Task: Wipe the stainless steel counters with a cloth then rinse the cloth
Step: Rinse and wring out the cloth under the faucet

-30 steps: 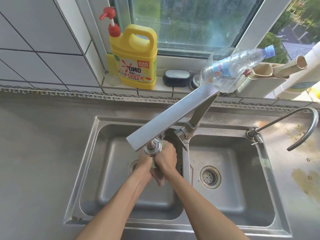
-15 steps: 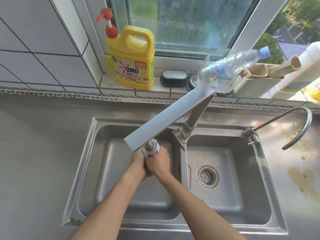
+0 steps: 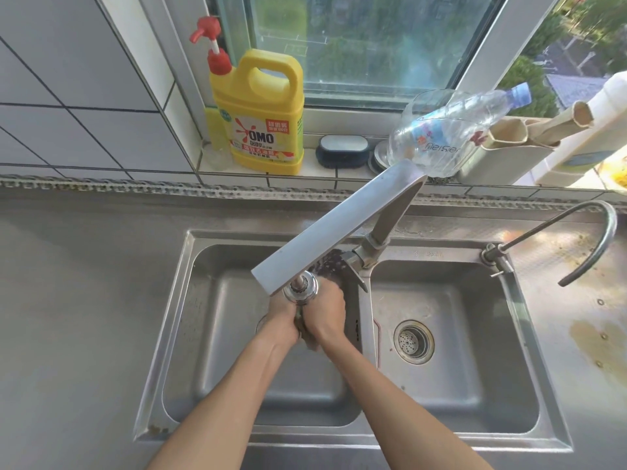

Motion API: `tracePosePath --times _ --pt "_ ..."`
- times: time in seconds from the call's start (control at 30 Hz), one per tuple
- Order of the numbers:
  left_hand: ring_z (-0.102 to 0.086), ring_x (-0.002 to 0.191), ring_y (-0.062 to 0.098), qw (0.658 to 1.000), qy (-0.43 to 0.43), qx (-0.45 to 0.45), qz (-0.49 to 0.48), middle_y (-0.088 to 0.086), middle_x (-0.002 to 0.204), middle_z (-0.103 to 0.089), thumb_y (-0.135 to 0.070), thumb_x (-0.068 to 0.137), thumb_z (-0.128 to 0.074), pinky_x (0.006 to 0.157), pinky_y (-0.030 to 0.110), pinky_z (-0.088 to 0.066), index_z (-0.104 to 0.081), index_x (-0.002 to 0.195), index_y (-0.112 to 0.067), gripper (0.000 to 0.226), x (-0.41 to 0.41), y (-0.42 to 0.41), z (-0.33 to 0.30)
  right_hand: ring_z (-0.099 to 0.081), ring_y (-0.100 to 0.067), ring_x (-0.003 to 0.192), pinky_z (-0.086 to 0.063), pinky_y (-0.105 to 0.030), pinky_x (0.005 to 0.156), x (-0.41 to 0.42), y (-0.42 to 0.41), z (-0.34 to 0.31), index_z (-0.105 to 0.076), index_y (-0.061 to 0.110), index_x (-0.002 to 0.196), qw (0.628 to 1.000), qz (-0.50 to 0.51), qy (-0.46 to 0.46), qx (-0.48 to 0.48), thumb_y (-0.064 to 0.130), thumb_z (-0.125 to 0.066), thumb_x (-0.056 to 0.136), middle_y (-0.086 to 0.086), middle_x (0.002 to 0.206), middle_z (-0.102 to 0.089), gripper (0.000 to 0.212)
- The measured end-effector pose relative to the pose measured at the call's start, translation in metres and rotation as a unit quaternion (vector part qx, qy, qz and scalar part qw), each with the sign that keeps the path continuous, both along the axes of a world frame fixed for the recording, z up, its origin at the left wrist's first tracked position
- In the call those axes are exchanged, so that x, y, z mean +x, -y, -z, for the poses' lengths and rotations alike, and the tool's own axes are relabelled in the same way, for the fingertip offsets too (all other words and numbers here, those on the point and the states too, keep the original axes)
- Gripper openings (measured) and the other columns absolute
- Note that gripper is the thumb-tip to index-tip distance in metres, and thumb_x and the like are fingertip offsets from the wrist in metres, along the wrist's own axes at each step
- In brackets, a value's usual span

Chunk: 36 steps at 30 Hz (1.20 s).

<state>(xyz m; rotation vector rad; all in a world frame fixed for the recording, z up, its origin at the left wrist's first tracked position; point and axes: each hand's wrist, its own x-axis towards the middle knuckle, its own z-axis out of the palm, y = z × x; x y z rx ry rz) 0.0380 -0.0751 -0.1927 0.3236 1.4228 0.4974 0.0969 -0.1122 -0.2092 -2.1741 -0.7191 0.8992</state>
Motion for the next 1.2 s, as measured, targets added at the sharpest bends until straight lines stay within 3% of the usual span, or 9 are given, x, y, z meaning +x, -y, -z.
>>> tracePosePath --times 0.17,0.3,0.47,0.57,0.63,0.77,0.87,1.07,1.2 --pt "-0.051 0.039 0.016 0.999 0.001 -0.001 0.044 -0.001 0.047 -0.051 -0.023 0.098 -0.056 0.04 0.021 -0.04 -0.046 0.056 -0.022 0.043 -0.004 0.009 0.004 -0.052 -0.029 0.063 -0.043 -0.038 0.059 0.005 -0.002 0.005 -0.049 0.013 0.061 1.0 -0.023 -0.016 -0.004 0.028 -0.055 0.085 -0.001 0.062 -0.06 0.029" --pt "-0.05 0.058 0.018 0.999 0.004 0.035 0.036 0.0 0.061 -0.049 -0.016 0.101 -0.046 0.053 0.027 -0.041 -0.048 0.06 -0.024 0.042 -0.003 0.003 0.003 -0.059 -0.03 0.066 -0.043 -0.038 0.058 -0.005 -0.003 0.002 -0.053 0.017 0.068 1.0 -0.002 0.016 0.011 0.033 -0.052 0.08 -0.002 0.069 -0.069 0.02" --pt "-0.058 0.036 0.017 0.991 0.038 -0.012 0.13 0.003 0.048 -0.061 -0.035 0.102 -0.051 0.034 0.02 -0.041 -0.062 0.049 -0.015 0.058 -0.024 0.021 0.007 -0.054 -0.031 0.066 -0.042 -0.034 0.06 0.008 0.002 0.016 -0.049 0.017 0.068 0.997 -0.079 0.017 -0.015 0.036 -0.048 0.078 -0.004 0.073 -0.069 0.022" --pt "-0.078 0.072 0.023 0.974 -0.024 0.062 0.215 0.006 0.085 -0.082 -0.045 0.101 -0.059 0.054 0.026 -0.054 -0.08 0.084 -0.012 0.043 -0.046 0.026 0.02 -0.039 -0.016 0.058 -0.035 -0.032 0.056 0.037 -0.005 0.017 -0.041 0.02 0.059 0.994 -0.056 -0.089 0.034 0.043 -0.058 0.085 0.006 0.059 -0.048 0.04" --pt "-0.071 0.075 0.023 0.947 -0.143 0.141 0.25 0.002 0.079 -0.077 -0.046 0.102 -0.058 0.064 0.03 -0.051 -0.073 0.079 -0.014 0.043 -0.065 0.018 0.034 -0.037 -0.012 0.051 -0.03 -0.025 0.048 0.045 -0.009 0.012 -0.04 0.025 0.055 0.983 -0.048 -0.168 0.06 0.054 -0.067 0.084 0.006 0.053 -0.04 0.049" --pt "-0.067 0.101 0.026 0.847 -0.282 0.21 0.4 0.002 0.104 -0.072 -0.035 0.097 -0.067 0.089 0.04 -0.053 -0.066 0.098 -0.018 0.017 -0.084 0.006 0.056 -0.048 -0.008 0.046 -0.032 -0.019 0.042 0.055 -0.014 0.0 -0.066 0.022 0.071 0.96 -0.151 -0.236 -0.016 0.065 -0.066 0.071 0.006 0.054 -0.059 0.043" --pt "-0.057 0.13 0.017 0.816 -0.234 0.288 0.443 -0.004 0.139 -0.06 -0.015 0.077 -0.076 0.108 0.037 -0.049 -0.052 0.142 -0.023 0.07 -0.081 0.002 0.055 -0.051 -0.013 0.063 -0.033 -0.025 0.052 0.051 -0.02 -0.002 -0.077 0.017 0.091 0.942 -0.191 -0.275 -0.035 0.055 -0.064 0.078 0.002 0.076 -0.071 0.043" --pt "-0.057 0.11 -0.02 0.814 -0.168 0.357 0.427 -0.024 0.117 -0.066 -0.038 0.049 -0.1 0.09 0.001 -0.044 -0.059 0.121 -0.043 0.083 -0.065 0.001 0.055 -0.049 -0.003 0.044 -0.033 -0.019 0.043 0.043 -0.028 -0.015 -0.074 0.029 0.062 0.914 -0.197 -0.35 -0.059 0.041 -0.063 0.072 0.011 0.058 -0.063 0.019" --pt "-0.068 0.095 -0.011 0.85 -0.115 0.359 0.369 -0.026 0.102 -0.077 -0.021 0.061 -0.099 0.082 0.006 -0.048 -0.067 0.109 -0.043 0.062 -0.061 0.001 0.051 -0.058 -0.011 0.064 -0.037 -0.023 0.052 0.055 -0.026 -0.021 -0.077 0.028 0.077 0.903 -0.19 -0.381 -0.055 0.054 -0.071 0.067 0.003 0.079 -0.071 0.028"
